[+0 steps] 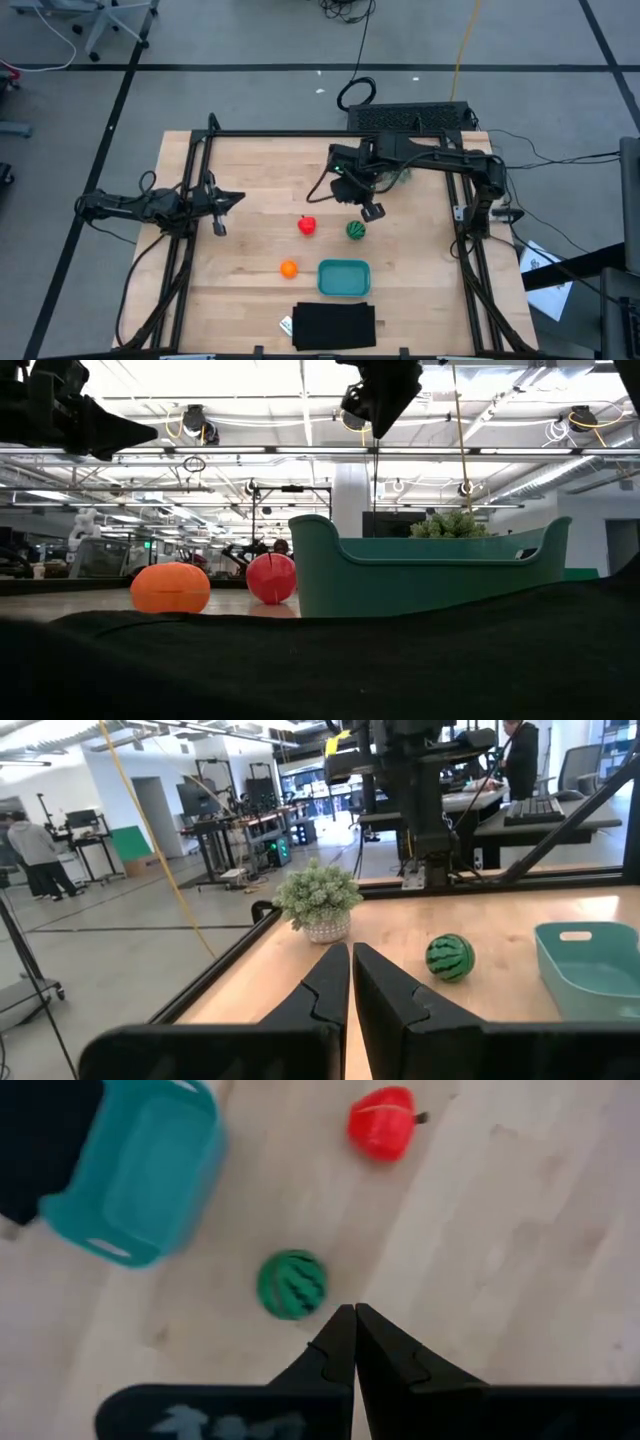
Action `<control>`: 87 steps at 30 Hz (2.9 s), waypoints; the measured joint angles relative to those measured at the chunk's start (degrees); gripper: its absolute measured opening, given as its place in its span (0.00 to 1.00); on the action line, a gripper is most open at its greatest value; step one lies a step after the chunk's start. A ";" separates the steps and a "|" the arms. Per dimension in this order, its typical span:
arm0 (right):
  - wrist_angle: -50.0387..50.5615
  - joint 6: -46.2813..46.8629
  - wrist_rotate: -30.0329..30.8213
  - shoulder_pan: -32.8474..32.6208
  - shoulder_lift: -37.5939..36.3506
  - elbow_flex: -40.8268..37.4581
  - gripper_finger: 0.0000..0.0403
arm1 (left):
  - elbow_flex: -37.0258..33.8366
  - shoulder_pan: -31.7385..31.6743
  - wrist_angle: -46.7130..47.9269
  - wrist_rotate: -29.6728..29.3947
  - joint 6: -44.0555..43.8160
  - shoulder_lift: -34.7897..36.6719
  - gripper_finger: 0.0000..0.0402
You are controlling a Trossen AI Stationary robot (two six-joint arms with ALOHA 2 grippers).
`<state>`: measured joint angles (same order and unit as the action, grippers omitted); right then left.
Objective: Pick and placing Produce into tupperware
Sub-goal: Put the watermelon toy into the green bin
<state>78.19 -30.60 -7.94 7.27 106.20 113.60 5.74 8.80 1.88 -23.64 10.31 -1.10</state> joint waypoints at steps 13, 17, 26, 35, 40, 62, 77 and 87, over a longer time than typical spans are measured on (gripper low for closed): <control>-0.38 -18.27 0.63 -1.99 0.19 0.31 0.00 | 0.00 0.02 3.16 -0.02 -0.46 -0.02 0.06; -0.35 -16.63 0.63 -2.14 0.19 0.31 0.02 | 0.00 0.01 3.14 -0.02 -0.46 -0.01 0.06; 0.23 -15.82 0.24 -2.23 0.17 -2.61 0.19 | 0.00 0.01 3.09 -0.03 -0.80 -0.02 0.06; -5.06 -15.93 0.38 -2.25 0.23 -11.36 0.62 | 0.00 0.01 3.08 -0.02 -1.46 -0.01 0.06; -6.75 -14.41 0.39 -2.28 0.22 -12.82 0.79 | 0.00 0.02 3.09 0.00 -1.88 -0.02 0.06; -16.53 -7.91 -2.84 -3.26 0.17 -24.86 0.84 | 0.00 0.02 5.65 0.05 -3.15 -0.01 0.06; -22.72 -9.54 -2.93 -3.26 0.17 -30.54 0.84 | 0.00 0.02 5.69 0.11 -3.13 0.00 0.06; -25.81 -10.58 -3.28 -3.26 0.15 -33.86 0.84 | 0.00 0.01 5.67 0.11 -3.10 -0.01 0.06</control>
<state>52.38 -41.18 -11.22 4.01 106.34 79.74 5.74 8.81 7.55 -23.53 7.20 -1.11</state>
